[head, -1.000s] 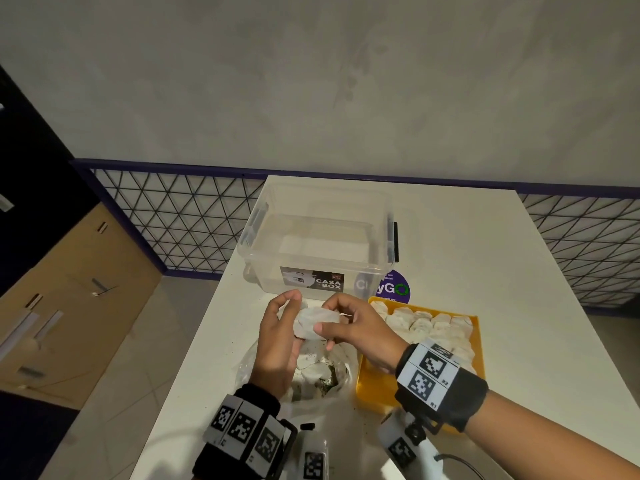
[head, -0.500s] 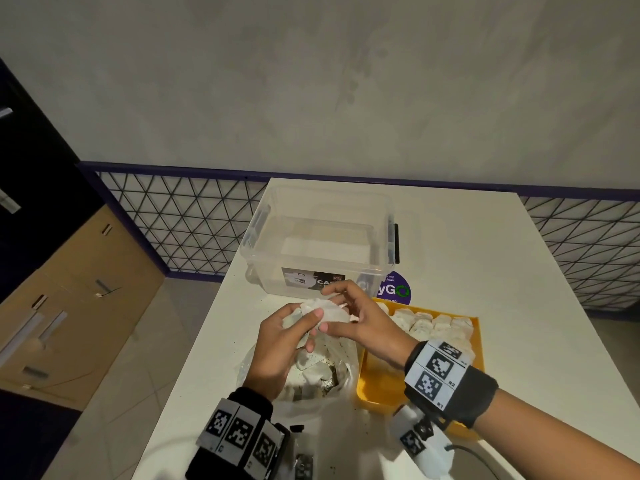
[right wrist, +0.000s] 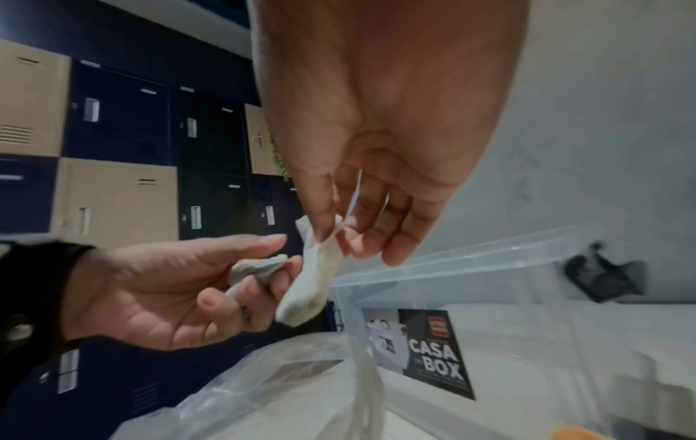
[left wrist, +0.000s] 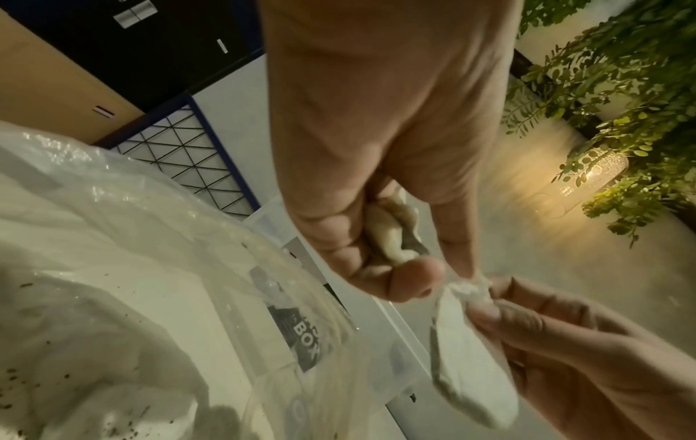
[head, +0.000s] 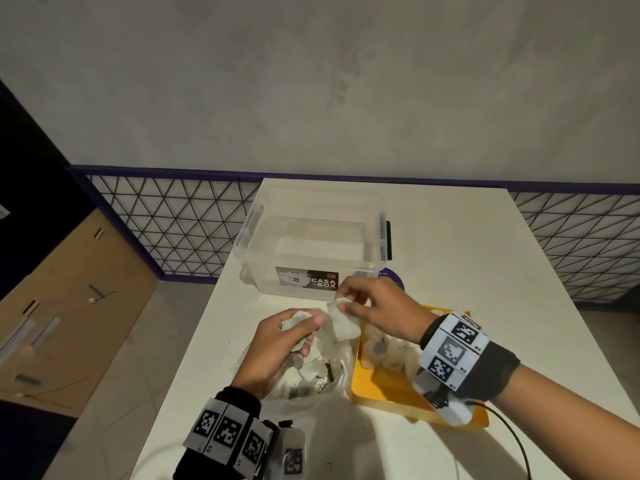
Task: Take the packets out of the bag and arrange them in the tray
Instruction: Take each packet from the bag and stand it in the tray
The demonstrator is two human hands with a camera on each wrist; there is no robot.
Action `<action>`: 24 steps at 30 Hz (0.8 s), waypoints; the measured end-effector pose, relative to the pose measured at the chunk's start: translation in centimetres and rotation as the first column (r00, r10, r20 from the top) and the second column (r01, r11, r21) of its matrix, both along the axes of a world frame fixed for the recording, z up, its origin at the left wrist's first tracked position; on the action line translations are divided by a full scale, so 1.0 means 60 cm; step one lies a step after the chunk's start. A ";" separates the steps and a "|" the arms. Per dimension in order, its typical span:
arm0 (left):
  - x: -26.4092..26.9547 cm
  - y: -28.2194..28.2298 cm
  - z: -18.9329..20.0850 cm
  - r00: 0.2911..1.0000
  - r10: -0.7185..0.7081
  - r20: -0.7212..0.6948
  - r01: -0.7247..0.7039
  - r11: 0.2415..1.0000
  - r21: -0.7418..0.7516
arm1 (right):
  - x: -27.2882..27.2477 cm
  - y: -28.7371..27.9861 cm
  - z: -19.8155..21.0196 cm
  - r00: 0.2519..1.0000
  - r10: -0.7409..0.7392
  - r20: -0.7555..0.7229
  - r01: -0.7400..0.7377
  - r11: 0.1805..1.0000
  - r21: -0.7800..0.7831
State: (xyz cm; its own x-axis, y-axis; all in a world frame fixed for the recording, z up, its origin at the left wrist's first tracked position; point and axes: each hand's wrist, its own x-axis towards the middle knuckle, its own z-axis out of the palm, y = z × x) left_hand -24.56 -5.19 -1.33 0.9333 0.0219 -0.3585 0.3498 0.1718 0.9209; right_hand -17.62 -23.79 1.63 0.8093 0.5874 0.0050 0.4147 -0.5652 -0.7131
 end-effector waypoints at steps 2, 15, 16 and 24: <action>-0.002 0.002 -0.002 1.000 0.013 -0.008 -0.013 1.000 -0.008 | 0.004 -0.024 -0.009 0.995 -0.080 0.066 0.084 0.995 -0.058; -0.006 0.011 0.000 0.997 0.059 -0.049 -0.060 0.998 -0.006 | -0.018 -0.057 -0.089 0.957 -0.124 -0.264 0.009 0.918 -0.398; -0.007 0.011 0.000 0.997 0.059 -0.051 -0.060 0.998 -0.003 | -0.017 -0.052 -0.098 0.949 -0.137 -0.285 0.013 0.917 -0.398; -0.007 0.015 0.002 0.996 0.070 -0.058 -0.069 0.998 0.008 | -0.002 -0.028 -0.144 0.995 -0.098 0.002 0.081 0.813 -0.577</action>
